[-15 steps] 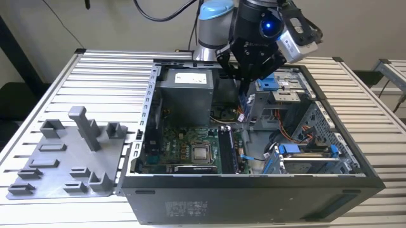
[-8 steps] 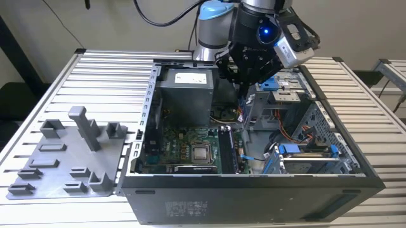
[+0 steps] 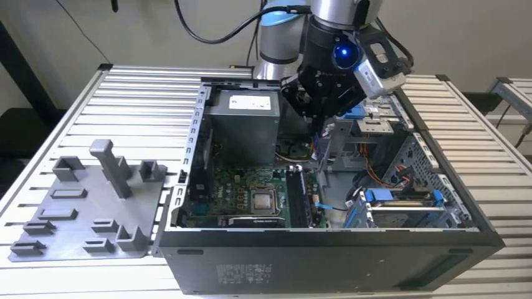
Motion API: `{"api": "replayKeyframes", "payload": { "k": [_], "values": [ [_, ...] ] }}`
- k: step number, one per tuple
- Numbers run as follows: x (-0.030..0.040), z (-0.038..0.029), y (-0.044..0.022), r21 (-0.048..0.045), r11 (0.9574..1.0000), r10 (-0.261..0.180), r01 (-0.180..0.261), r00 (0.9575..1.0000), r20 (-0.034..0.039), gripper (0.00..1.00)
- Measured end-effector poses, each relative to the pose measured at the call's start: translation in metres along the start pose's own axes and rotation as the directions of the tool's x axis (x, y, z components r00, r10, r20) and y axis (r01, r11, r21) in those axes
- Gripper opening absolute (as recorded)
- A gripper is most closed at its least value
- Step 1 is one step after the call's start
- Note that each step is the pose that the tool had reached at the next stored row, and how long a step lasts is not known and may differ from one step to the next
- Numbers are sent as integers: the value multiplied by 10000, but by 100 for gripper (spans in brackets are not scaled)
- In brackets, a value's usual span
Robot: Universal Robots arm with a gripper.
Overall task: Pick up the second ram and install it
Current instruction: 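Insert the second ram into the second slot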
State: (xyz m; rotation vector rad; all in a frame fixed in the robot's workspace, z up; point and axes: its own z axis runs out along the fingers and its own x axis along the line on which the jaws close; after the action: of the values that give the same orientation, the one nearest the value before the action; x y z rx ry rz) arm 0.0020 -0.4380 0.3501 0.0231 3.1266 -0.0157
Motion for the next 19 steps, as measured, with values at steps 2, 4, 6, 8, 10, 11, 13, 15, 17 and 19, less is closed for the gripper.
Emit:
{"api": "replayKeyframes", "payload": {
  "k": [2,4,6,8,10,11,13,15,17,19],
  "values": [
    [3,22,-3,0,10000,-10,10,10000,0,14],
    [7,34,-6,-2,10000,-28,28,10000,1,14],
    [9,69,-5,-1,10000,-51,51,10000,1,14],
    [11,105,-5,-1,10000,-56,56,10000,1,14],
    [12,139,-5,-2,10000,-60,60,10000,-2,14],
    [12,157,-5,-2,10000,-61,61,10000,-4,14],
    [13,191,-5,-1,10000,-63,63,10000,-11,14],
    [13,226,-5,-1,10000,-64,64,10000,-14,14],
    [14,263,-4,-1,10000,-64,64,10000,-14,14],
    [14,297,-4,-1,10000,-64,64,10000,-15,14]
  ]
}}
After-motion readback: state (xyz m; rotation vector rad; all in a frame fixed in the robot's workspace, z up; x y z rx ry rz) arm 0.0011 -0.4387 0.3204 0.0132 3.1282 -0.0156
